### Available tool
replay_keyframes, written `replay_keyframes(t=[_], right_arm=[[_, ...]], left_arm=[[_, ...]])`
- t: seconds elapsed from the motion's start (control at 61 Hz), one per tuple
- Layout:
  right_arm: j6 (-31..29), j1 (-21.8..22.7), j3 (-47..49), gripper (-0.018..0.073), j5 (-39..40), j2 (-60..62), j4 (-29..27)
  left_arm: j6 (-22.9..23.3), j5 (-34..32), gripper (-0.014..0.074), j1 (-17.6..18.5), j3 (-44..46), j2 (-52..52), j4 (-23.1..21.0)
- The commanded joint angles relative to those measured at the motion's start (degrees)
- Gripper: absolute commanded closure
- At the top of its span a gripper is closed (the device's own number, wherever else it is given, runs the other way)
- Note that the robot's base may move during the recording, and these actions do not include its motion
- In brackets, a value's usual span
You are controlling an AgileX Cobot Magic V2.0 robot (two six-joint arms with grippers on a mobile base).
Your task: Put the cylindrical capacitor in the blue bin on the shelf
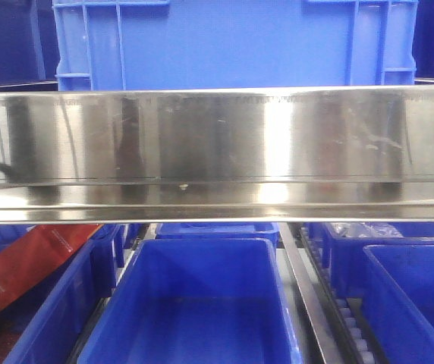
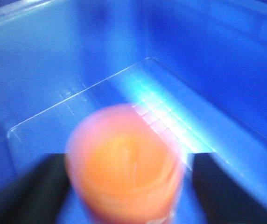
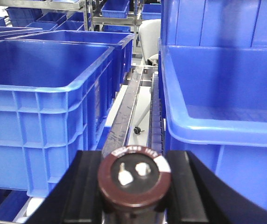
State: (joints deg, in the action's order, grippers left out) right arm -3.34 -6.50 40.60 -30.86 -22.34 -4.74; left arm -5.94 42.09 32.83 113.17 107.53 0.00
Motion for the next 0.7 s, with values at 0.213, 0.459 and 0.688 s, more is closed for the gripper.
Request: replay_keyframes(t=[0.213, 0.459, 0.688], right_arm=[[-0.16, -0.15, 0.54, 0.072, 1.32, 0.31, 0.39], [-0.16, -0.15, 0.54, 0.072, 1.32, 0.31, 0.39], [-0.16, -0.15, 0.54, 0.072, 1.32, 0.31, 0.39]], left_arm=[[0.0, 6.01, 0.0012, 0.19, 0.75, -3.09, -0.82], [0.0, 16.7, 0.0271, 0.19, 0.75, -9.88, -0.82], [0.0, 22.65, 0.0631, 0.19, -2.35, -18.55, 0.0]])
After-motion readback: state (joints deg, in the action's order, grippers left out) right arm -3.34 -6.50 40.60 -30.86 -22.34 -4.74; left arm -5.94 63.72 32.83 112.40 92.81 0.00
